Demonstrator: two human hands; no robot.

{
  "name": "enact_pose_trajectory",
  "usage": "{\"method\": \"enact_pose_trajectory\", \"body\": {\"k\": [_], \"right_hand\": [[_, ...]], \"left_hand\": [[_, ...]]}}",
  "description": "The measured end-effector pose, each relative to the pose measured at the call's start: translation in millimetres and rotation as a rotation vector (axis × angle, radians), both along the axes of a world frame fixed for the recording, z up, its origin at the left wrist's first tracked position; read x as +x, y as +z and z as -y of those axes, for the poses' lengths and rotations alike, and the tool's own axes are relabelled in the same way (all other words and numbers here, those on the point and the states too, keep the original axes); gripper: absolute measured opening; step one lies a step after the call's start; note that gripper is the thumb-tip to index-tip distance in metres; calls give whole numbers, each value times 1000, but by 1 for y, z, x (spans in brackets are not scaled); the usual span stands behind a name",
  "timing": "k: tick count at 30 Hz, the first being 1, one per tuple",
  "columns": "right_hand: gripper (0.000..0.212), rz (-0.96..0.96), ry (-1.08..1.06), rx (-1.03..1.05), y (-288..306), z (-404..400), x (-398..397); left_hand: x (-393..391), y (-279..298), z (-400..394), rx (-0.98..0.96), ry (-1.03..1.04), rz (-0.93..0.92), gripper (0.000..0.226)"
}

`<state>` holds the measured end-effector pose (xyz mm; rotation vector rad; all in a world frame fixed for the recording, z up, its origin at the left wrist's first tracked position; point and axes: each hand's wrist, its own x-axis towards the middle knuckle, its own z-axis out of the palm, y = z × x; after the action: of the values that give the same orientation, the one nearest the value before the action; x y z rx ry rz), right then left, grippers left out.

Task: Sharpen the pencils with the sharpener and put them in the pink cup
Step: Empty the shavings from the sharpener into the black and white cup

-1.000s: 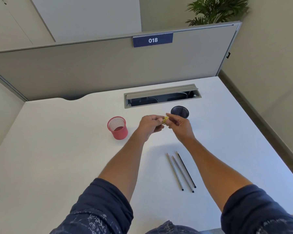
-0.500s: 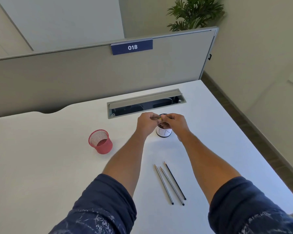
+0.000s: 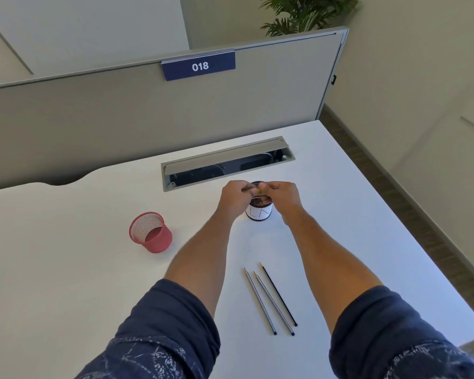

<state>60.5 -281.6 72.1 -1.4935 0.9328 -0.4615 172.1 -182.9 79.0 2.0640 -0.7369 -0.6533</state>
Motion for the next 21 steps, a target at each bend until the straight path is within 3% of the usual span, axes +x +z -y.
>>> {"method": "enact_pose_trajectory", "body": {"k": [10, 21], "right_hand": [[16, 12, 9, -49, -5, 2, 0], [15, 35, -82, 122, -10, 1, 5]], "left_hand": [[0, -5, 3, -47, 61, -98, 23], [-7, -11, 5, -138, 180, -140, 18]]}}
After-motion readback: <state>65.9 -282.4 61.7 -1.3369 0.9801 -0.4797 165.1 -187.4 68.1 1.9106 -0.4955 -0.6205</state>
